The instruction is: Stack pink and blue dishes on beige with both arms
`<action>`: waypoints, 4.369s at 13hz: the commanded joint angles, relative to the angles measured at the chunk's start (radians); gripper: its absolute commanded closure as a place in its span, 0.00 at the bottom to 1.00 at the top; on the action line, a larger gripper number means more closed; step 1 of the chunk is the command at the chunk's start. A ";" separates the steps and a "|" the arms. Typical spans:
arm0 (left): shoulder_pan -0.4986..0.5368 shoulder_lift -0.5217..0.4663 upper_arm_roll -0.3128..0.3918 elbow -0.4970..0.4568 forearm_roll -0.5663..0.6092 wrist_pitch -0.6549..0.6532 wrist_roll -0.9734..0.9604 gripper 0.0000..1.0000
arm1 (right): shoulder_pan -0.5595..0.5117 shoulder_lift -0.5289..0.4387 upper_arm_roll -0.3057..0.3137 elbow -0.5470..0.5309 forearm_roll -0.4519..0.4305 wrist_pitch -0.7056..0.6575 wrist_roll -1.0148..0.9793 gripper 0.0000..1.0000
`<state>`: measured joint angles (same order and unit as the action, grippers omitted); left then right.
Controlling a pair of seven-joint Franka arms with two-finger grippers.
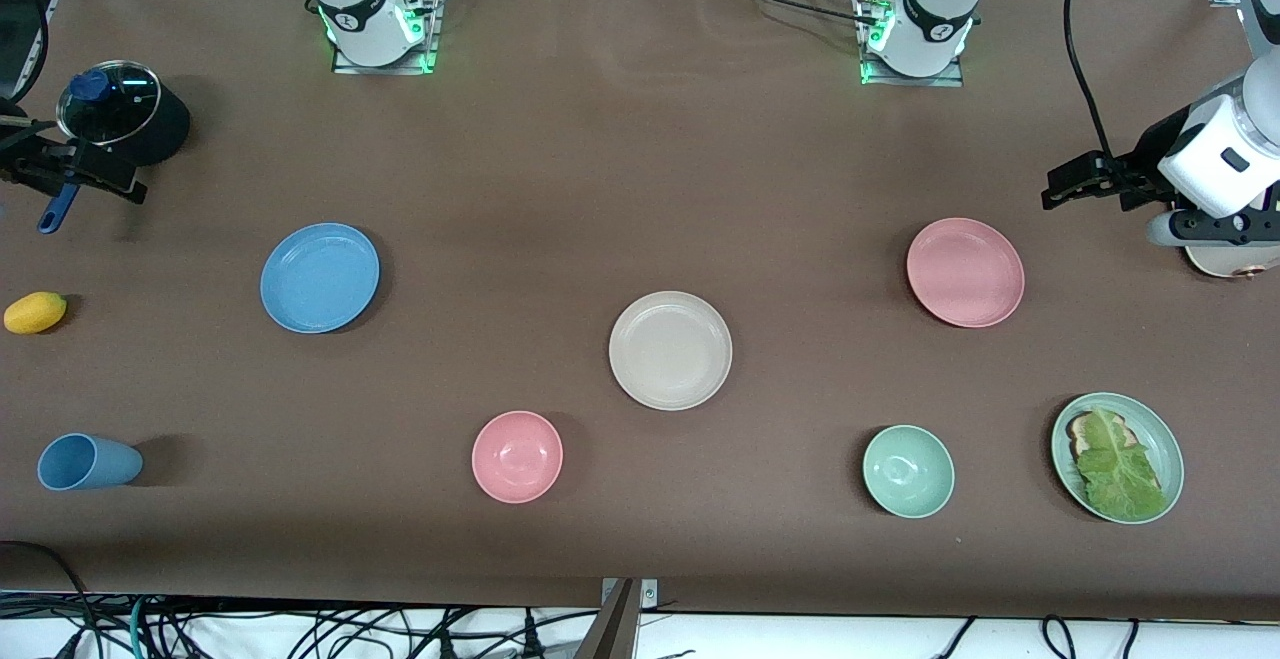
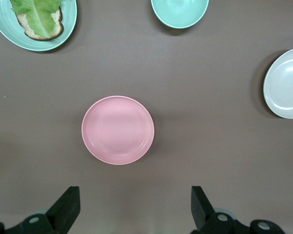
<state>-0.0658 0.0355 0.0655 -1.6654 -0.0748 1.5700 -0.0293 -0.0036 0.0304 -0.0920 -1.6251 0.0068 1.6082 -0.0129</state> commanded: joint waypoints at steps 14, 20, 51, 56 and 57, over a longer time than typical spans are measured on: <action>0.001 -0.008 0.000 0.004 -0.002 0.002 -0.001 0.00 | 0.002 -0.021 -0.003 -0.015 0.007 0.001 -0.006 0.00; 0.095 0.115 0.003 0.012 -0.002 0.002 0.008 0.00 | 0.002 -0.021 -0.003 -0.015 0.007 0.001 -0.007 0.00; 0.369 0.389 -0.001 -0.441 -0.434 0.749 0.841 0.00 | 0.002 -0.027 -0.008 -0.009 0.009 -0.056 -0.007 0.00; 0.369 0.388 -0.001 -0.510 -0.505 0.814 0.933 0.06 | 0.002 -0.027 -0.008 -0.009 0.009 -0.057 -0.007 0.00; 0.369 0.388 -0.001 -0.511 -0.508 0.817 0.940 0.08 | 0.002 -0.027 -0.008 -0.009 0.009 -0.057 -0.007 0.00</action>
<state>0.2960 0.4388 0.0695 -2.1517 -0.5447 2.3633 0.8543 -0.0035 0.0259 -0.0967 -1.6250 0.0068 1.5632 -0.0130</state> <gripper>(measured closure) 0.031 0.000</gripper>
